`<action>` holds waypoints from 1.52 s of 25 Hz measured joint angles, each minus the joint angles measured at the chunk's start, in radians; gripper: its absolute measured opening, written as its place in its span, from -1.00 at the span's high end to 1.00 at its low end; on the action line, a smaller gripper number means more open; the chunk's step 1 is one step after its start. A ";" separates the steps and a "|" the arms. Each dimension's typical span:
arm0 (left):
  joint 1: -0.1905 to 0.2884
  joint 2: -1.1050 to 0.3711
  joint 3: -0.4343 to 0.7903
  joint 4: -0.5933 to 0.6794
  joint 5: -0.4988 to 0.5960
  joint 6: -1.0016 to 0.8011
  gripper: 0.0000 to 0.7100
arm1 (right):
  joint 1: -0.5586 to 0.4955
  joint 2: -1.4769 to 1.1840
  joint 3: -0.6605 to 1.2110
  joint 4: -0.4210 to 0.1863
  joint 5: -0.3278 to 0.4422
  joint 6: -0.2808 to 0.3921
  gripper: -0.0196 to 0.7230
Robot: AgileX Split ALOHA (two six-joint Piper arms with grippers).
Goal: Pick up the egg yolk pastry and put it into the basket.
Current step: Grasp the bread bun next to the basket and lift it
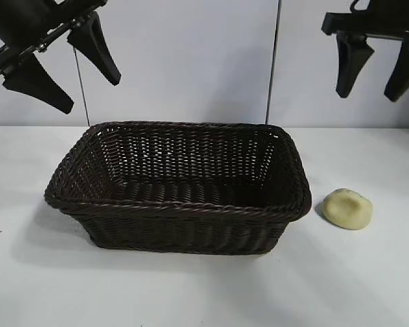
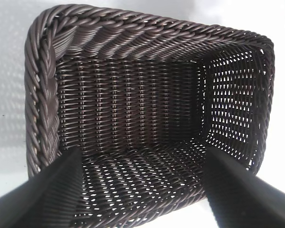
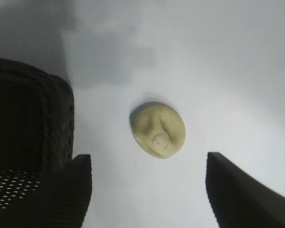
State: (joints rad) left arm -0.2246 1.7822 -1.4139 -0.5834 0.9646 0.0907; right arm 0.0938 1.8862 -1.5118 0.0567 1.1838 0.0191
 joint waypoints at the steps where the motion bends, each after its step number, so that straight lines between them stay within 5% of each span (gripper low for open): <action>1: 0.000 0.000 0.000 0.000 0.000 0.000 -0.47 | 0.000 0.000 0.020 0.001 -0.015 0.001 -0.39; 15: 0.000 0.000 0.000 -0.001 -0.003 0.000 -0.47 | 0.000 0.121 0.145 0.047 -0.269 0.024 -0.39; 20: 0.000 0.000 0.000 -0.001 -0.003 0.000 -0.47 | 0.000 0.191 0.145 0.055 -0.299 0.036 -0.38; 23: 0.000 0.000 0.000 -0.002 -0.003 0.000 -0.47 | 0.000 0.207 0.145 0.055 -0.309 0.036 -0.05; 26: 0.000 0.000 0.000 -0.002 -0.003 0.000 -0.47 | 0.000 0.208 0.141 0.056 -0.309 0.036 0.57; 28: 0.000 0.000 0.000 -0.003 -0.003 0.000 -0.47 | 0.000 0.208 0.128 0.056 -0.287 0.034 0.75; 38: 0.000 0.000 0.000 -0.003 -0.002 0.000 -0.47 | 0.000 0.073 -0.049 0.048 -0.098 -0.019 0.85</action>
State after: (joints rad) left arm -0.2246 1.7822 -1.4139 -0.5866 0.9624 0.0907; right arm 0.0938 1.9594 -1.5613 0.1046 1.0863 0.0000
